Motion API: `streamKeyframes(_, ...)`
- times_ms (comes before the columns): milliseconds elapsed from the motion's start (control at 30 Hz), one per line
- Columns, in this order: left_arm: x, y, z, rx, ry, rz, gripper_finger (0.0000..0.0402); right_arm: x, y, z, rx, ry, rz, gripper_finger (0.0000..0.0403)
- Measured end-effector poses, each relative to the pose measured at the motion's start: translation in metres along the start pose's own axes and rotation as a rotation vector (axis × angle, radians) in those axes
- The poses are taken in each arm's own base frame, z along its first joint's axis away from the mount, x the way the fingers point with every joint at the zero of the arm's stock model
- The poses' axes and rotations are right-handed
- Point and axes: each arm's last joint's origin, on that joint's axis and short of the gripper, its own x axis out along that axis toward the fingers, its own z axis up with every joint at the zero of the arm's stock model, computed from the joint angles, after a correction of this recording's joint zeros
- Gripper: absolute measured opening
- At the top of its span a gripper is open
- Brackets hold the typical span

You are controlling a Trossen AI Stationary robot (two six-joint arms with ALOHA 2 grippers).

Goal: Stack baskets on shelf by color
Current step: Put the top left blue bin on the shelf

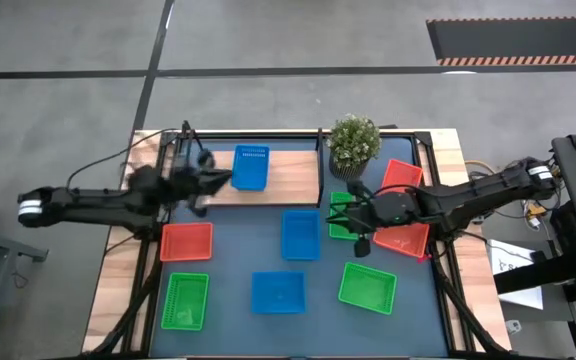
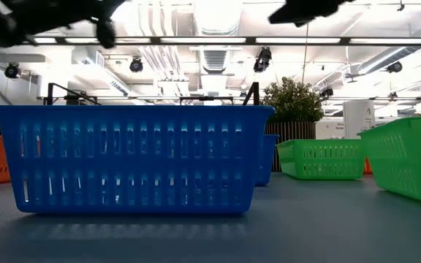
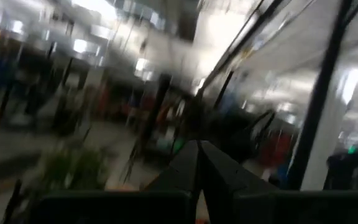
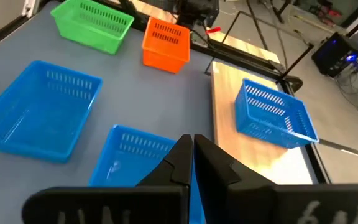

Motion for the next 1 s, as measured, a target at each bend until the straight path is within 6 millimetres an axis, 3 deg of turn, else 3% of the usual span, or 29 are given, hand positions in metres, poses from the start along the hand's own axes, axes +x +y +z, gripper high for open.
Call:
streamKeyframes(267, 0.065, 0.017, -0.014, 0.033, 0.475, 0.420, 0.0000, -0.031, -0.006, -0.003, 0.008, -0.073, -0.019, 0.0009)
streamKeyframes(367, 0.079, 0.025, -0.028, 0.053, 0.716, 0.610, 0.0000, -0.037, -0.006, -0.007, 0.004, -0.082, -0.022, 0.0009)
streamKeyframes(600, 0.113, 0.055, -0.040, 0.167, 1.063, 0.892, 0.0000, -0.042, -0.007, -0.009, -0.018, -0.090, -0.025, 0.0009)
streamKeyframes(733, 0.121, 0.079, -0.048, 0.177, 1.251, 0.995, 0.0000, -0.042, -0.007, -0.009, -0.026, -0.083, -0.024, 0.0009)
streamKeyframes(1000, 0.109, 0.116, -0.075, 0.182, 1.526, 1.149, 0.0000, -0.042, -0.007, -0.010, -0.050, -0.080, -0.025, 0.0009)
